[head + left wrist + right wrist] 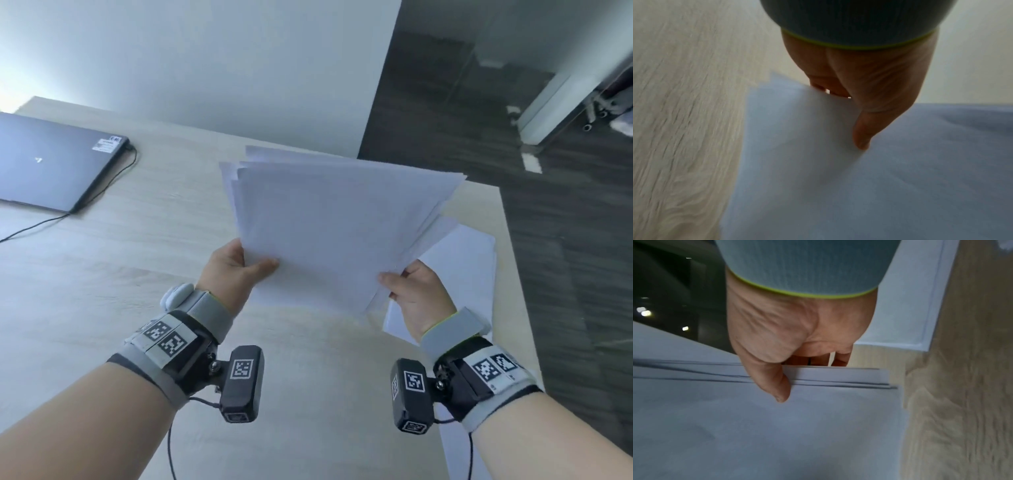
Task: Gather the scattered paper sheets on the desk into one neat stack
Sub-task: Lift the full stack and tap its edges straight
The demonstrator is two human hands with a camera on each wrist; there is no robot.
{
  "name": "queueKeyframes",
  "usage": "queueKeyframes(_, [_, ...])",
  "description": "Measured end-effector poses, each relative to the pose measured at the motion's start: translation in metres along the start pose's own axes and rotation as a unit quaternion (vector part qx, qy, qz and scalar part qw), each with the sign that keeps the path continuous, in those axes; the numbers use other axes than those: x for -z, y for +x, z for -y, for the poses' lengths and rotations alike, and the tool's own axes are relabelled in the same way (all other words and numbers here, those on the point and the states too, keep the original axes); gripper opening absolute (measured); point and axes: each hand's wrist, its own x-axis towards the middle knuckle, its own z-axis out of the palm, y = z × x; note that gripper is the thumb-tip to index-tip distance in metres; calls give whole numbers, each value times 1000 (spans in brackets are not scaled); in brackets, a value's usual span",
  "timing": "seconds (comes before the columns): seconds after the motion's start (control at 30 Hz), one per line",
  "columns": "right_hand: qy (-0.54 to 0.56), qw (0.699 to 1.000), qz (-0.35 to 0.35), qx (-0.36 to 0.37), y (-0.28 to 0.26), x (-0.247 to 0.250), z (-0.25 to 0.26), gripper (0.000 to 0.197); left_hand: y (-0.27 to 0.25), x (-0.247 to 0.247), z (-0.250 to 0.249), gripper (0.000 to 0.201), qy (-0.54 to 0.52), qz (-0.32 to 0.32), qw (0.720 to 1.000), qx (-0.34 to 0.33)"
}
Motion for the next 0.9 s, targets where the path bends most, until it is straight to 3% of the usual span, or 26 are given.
queueKeyframes(0.13, [-69,996,64,8,-11,14,-4,28,-9,-8,4,48,49,36,998,8])
queueKeyframes(0.23, [-69,993,99,9,-21,16,-7,16,-18,-19,6,38,78,47,996,12])
queueKeyframes(0.3, [-84,993,83,8,-24,13,-7,48,-23,-25,6,24,91,51,995,3])
queueKeyframes(0.33, [-75,994,83,16,-25,12,-6,53,-25,-29,5,17,97,48,994,-3])
queueKeyframes(0.37, [-56,994,86,29,-27,10,-4,44,-27,-31,4,11,98,41,994,-6])
queueKeyframes(0.43, [-32,993,102,46,-30,7,0,31,-28,-33,0,22,70,34,997,-6])
queueKeyframes(0.53, [-23,991,122,57,-36,6,9,26,-30,-31,-5,53,28,36,999,-11])
queueKeyframes(0.57, [-27,990,128,56,-33,5,8,25,-30,-31,-5,55,23,37,999,-9])
queueKeyframes(0.77, [-69,993,93,24,-33,5,5,17,-35,-39,-4,18,48,5,999,4])
queueKeyframes(0.9, [-56,992,110,25,-42,9,4,14,-44,-33,-1,28,23,-9,1000,-11])
